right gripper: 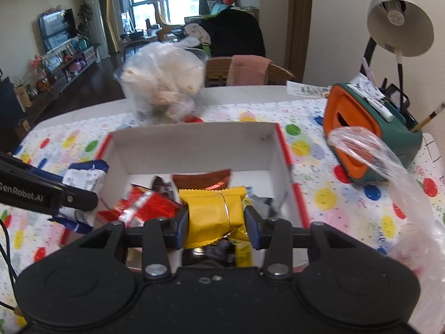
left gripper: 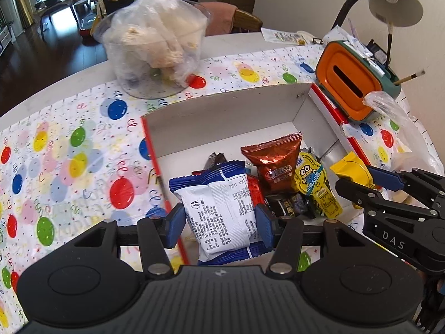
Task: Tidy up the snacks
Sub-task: 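Carry the biscuit packet and yellow candy over the box, then open both tools to drop the biscuit packet and yellow candy into the box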
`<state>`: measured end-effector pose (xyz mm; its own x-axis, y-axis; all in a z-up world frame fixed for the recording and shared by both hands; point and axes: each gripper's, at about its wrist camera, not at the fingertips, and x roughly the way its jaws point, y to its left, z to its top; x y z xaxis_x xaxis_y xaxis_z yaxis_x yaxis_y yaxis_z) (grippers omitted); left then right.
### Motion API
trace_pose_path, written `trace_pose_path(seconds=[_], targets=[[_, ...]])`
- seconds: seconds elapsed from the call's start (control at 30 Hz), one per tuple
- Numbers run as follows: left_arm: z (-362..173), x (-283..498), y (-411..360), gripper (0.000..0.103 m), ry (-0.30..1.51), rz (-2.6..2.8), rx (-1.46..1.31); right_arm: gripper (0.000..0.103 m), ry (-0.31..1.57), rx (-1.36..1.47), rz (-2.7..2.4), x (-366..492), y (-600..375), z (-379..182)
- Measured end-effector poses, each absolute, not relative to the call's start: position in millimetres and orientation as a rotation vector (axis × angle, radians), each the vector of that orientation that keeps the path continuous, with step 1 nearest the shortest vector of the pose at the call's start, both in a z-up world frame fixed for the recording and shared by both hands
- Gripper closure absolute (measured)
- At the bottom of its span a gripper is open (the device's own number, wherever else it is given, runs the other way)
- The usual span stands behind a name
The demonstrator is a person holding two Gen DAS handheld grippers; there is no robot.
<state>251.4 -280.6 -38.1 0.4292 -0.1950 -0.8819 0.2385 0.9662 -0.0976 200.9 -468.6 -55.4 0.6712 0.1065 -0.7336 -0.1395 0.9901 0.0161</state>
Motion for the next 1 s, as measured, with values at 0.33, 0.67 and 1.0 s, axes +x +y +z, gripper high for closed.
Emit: trace_pose_path(seconds=[0.33,0.67,1.0], targets=[[-54,274,-313,0.049,1.109,-0.273,0.114,0.063,0.876,-0.053,0.127,222,-480,-80],[-77,288,-327,0.049,1.142,-0.264,0.158,0.063,0.925,-0.073,0.142,243,-474,-103],[-92,291,-333,0.050,1.155,-0.274,0.191,0.062,0.956,-0.100,0.149,249,-471,-116]])
